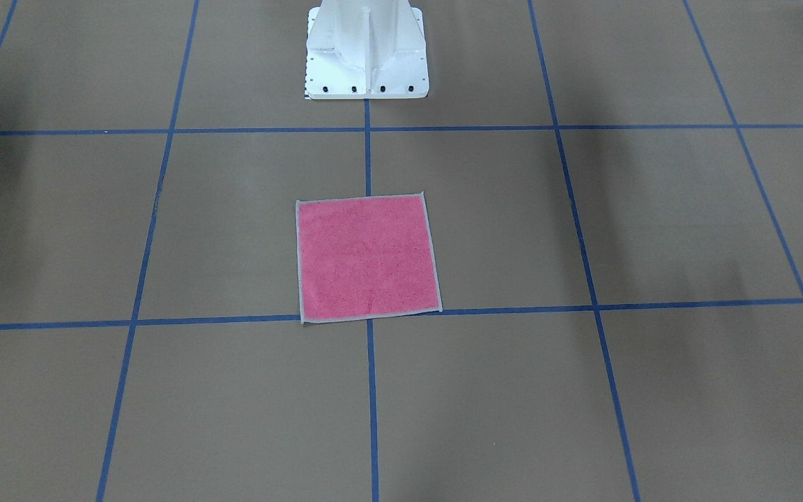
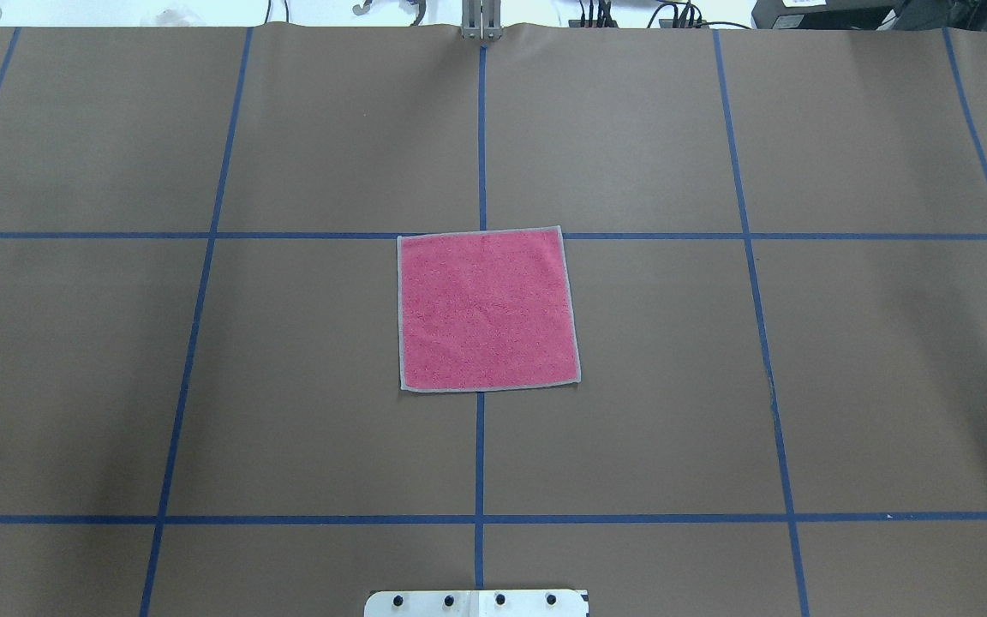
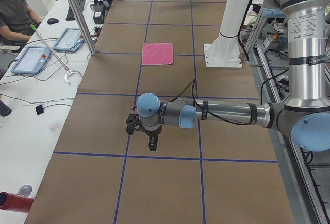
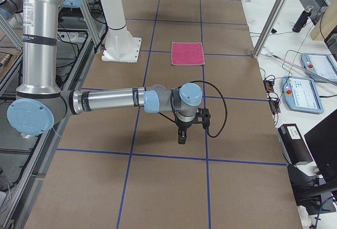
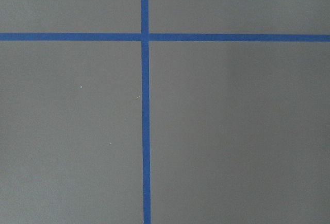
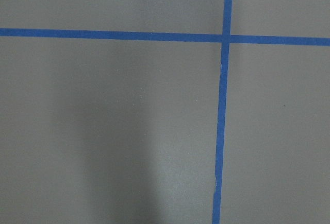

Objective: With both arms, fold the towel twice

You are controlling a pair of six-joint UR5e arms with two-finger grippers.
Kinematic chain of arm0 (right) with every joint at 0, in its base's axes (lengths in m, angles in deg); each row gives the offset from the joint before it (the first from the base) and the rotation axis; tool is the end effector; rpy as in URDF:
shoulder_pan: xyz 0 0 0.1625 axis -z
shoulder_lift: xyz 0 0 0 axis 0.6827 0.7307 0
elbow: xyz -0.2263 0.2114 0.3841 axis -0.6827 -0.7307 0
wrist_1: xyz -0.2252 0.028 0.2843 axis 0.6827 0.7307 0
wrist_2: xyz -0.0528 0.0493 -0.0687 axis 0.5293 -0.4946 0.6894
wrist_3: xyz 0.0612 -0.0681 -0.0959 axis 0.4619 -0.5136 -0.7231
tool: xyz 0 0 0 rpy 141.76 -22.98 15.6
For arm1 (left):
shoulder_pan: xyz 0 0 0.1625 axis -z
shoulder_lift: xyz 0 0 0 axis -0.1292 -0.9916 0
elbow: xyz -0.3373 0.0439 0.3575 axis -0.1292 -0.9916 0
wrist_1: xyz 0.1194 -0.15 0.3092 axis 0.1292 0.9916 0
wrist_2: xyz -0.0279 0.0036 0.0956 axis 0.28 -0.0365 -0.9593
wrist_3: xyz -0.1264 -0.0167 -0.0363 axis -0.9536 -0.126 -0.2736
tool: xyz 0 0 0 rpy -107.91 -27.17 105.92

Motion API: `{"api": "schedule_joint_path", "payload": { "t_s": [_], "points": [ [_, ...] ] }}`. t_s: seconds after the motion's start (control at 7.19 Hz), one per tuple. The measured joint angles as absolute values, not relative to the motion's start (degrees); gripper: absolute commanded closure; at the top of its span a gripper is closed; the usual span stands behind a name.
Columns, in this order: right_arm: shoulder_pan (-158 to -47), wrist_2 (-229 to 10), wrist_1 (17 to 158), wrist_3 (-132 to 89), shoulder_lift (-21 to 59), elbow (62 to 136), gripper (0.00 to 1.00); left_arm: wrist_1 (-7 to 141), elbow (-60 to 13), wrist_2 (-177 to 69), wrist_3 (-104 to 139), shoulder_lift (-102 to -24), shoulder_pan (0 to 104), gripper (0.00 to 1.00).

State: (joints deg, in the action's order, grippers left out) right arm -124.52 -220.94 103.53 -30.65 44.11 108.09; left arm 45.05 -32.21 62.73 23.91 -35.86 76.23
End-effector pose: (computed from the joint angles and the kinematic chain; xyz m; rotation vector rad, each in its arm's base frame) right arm -0.0188 -0.3988 0.7010 -0.0411 -0.7761 -0.0465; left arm 0.0080 -0.3827 0.7150 -0.0005 0.8502 0.0124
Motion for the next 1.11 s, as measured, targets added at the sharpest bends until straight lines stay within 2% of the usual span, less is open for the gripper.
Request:
{"api": "schedule_joint_path", "payload": {
  "t_s": [1.11],
  "points": [
    [-124.21, -226.06, 98.99, -30.72, 45.32, 108.97, 0.0, 45.51, -32.16, 63.45, 22.56, -35.47, 76.05, 0.0]
  ]
}}
